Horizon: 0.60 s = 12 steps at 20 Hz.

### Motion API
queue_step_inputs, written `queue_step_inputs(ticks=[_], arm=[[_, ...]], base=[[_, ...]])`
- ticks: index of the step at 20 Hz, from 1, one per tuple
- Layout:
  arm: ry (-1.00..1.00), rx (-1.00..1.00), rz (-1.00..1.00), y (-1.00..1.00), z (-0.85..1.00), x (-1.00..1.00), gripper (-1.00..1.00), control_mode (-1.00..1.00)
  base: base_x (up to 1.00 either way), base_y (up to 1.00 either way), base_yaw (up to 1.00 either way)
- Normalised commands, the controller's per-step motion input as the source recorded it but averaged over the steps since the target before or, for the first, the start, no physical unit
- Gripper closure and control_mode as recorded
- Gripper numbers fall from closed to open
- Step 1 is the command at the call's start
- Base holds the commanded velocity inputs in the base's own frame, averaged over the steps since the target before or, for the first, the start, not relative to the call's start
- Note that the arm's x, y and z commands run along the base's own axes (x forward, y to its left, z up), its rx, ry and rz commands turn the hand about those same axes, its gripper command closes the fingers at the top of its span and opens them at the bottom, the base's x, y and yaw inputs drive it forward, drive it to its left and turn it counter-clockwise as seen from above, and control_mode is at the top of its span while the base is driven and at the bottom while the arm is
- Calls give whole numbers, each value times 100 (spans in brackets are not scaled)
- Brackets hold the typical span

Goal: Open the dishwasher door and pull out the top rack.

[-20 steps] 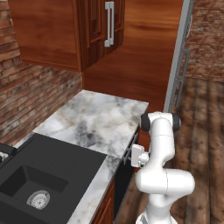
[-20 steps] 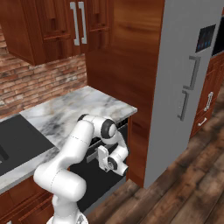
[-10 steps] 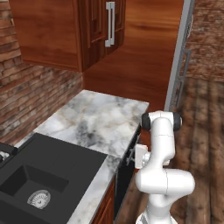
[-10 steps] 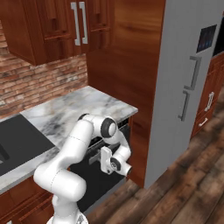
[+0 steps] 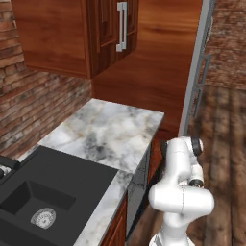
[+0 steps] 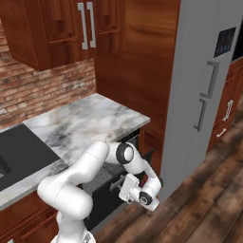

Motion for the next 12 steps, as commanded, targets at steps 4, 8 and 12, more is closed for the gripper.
queue_step_inputs(ticks=[4, 8, 12], arm=[[25, -7, 0, -100, -90, 0, 100, -100], [22, -14, 0, -94, -82, 0, 100, -100], [14, -22, 0, -63, -61, 0, 100, -100]], base=[[0, 0, 0], [0, 0, 0], [0, 0, 0]])
